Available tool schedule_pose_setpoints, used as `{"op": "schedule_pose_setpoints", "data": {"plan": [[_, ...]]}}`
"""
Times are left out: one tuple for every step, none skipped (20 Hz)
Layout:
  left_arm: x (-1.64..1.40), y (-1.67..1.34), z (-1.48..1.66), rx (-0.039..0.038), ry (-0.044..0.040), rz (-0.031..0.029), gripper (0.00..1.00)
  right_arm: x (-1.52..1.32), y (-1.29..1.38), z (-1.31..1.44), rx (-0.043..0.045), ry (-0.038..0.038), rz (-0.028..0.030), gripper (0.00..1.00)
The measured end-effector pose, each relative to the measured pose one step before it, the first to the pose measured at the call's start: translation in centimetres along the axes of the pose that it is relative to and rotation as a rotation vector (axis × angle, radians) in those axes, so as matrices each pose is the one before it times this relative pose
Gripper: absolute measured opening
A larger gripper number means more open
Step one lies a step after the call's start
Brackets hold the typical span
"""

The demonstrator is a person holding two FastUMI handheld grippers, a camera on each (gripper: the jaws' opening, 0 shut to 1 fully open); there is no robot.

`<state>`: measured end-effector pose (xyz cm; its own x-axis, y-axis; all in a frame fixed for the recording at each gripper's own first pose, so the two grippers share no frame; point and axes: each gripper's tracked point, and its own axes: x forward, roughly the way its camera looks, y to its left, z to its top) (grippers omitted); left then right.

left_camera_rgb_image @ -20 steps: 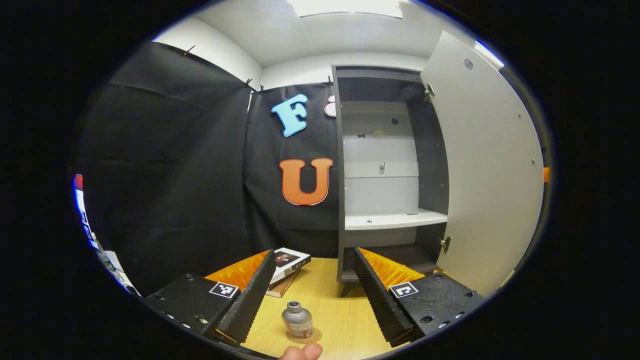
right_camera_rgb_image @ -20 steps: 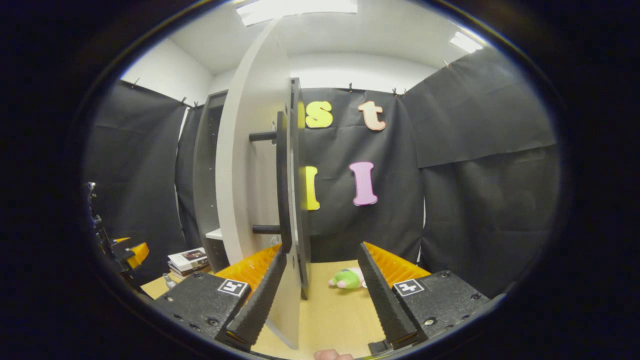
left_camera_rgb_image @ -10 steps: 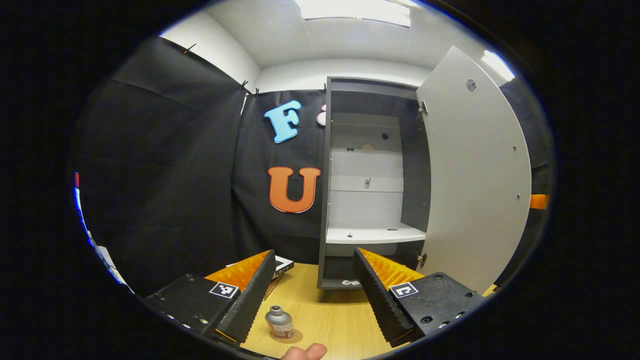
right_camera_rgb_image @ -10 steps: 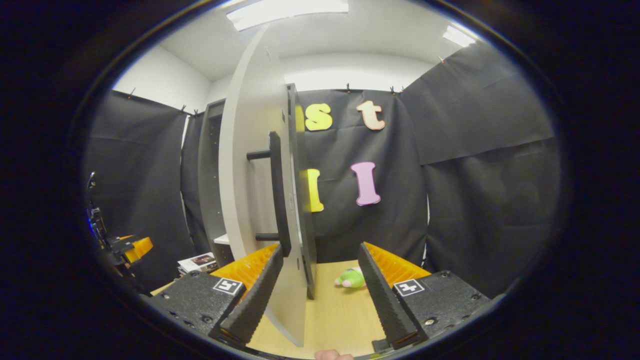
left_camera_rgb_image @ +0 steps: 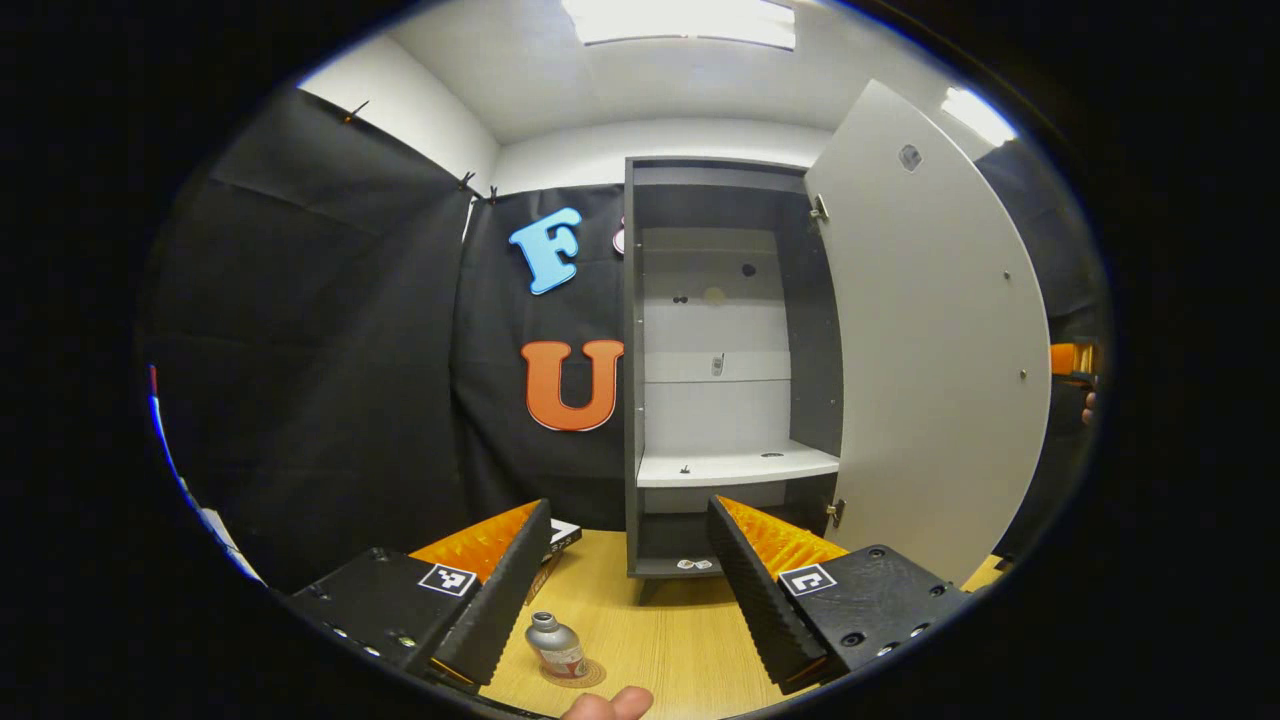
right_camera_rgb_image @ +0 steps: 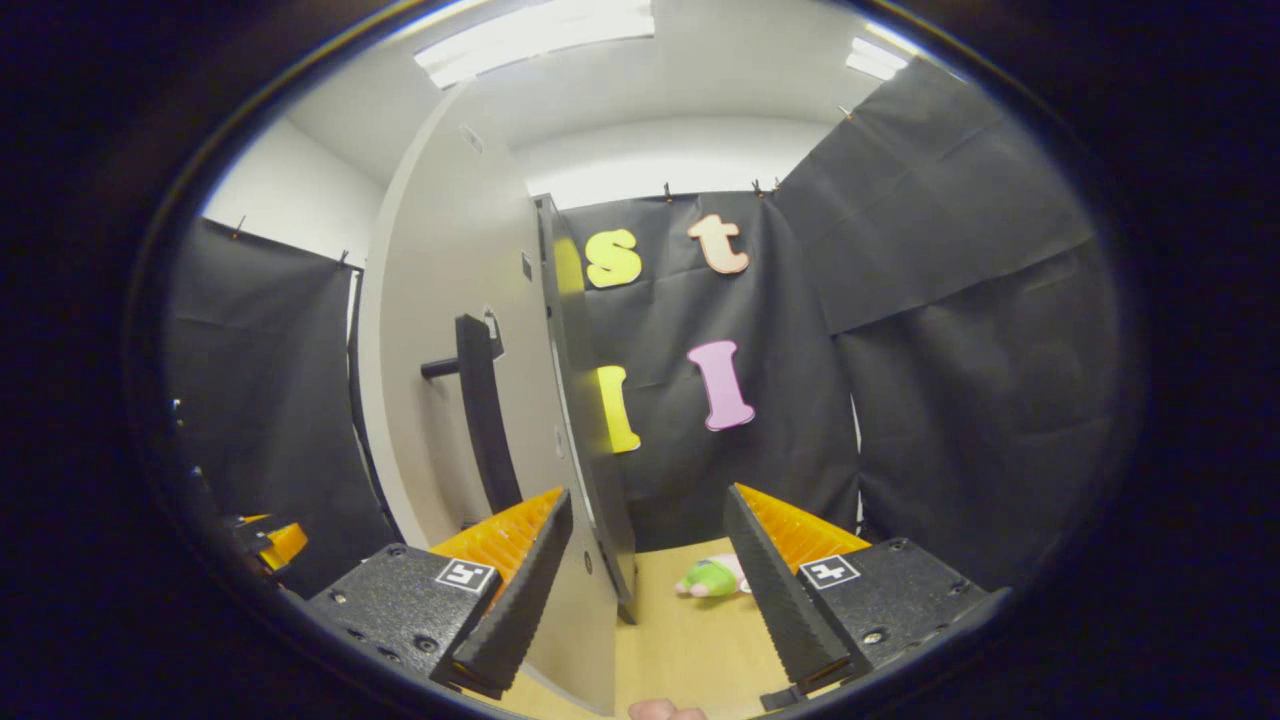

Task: Open the cabinet door with the right hand, grasp the bottle in the cabinet with the left hand and place it on the coaster, then close the cabinet door with the right hand.

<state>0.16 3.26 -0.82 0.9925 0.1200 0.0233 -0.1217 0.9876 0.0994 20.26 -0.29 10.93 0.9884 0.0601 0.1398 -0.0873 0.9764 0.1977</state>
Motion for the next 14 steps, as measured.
{"op": "schedule_pose_setpoints", "data": {"plan": [[-0.025, -0.341, -0.184, 0.00064, 0.00091, -0.00698, 0.94, 0.280, -0.050, 0.140, -0.00285, -0.00735, 0.00068, 0.95], [0.004, -0.402, -0.186, -0.00346, 0.00513, -0.00977, 0.94, -0.056, 0.150, 0.386, -0.00243, -0.00473, 0.00127, 0.96], [-0.069, -0.242, -0.336, -0.00547, 0.00925, -0.00821, 0.94, 0.083, 0.439, 0.199, -0.00025, -0.00626, 0.01431, 0.95], [-0.136, -0.028, -0.289, -0.00513, 0.01006, -0.00459, 0.94, 0.062, 0.431, -0.210, -0.00549, 0.00825, 0.00520, 0.95], [-0.054, 0.025, -0.214, -0.00500, 0.00814, -0.00133, 0.94, -0.003, 0.055, 0.184, -0.00939, -0.00862, -0.00221, 0.93], [0.101, 0.120, -0.198, -0.00556, 0.00665, -0.00024, 0.94, -0.189, -0.036, -0.011, -0.01040, -0.00199, -0.00887, 0.93], [-0.051, 0.113, -0.101, -0.00510, 0.00392, -0.00099, 0.94, -0.024, 0.137, 0.061, -0.00757, -0.00574, -0.00387, 0.87], [0.008, 0.113, -0.198, -0.00287, 0.00370, -0.00106, 0.94, -0.023, 0.522, -0.144, -0.00687, 0.00175, 0.00530, 0.93], [0.006, 0.208, -0.100, 0.00054, 0.00167, 0.00061, 0.94, 0.005, 0.587, -0.149, -0.00310, 0.00262, 0.01425, 0.93], [-0.055, 0.154, 0.027, 0.00366, -0.00201, 0.00122, 0.94, 0.089, 0.825, -0.091, 0.00204, 0.00012, 0.01855, 0.92], [-0.044, 0.272, 0.030, 0.00549, -0.00155, 0.00296, 0.94, -0.042, 0.914, -0.143, 0.00502, 0.00207, 0.02104, 0.92], [0.034, 0.295, -0.144, 0.00414, -0.00106, 0.00327, 0.94, 0.062, 1.027, -0.267, 0.00542, 0.00574, 0.02228, 0.92], [0.026, 0.184, -0.075, 0.00222, -0.00036, 0.00031, 0.94, 0.066, 1.169, -0.287, 0.00055, 0.00545, 0.02192, 0.92], [-0.104, 0.085, -0.047, 0.00140, 0.00128, -0.00223, 0.94, 0.273, 1.202, -0.205, -0.00599, 0.00403, 0.02064, 0.92]]}}
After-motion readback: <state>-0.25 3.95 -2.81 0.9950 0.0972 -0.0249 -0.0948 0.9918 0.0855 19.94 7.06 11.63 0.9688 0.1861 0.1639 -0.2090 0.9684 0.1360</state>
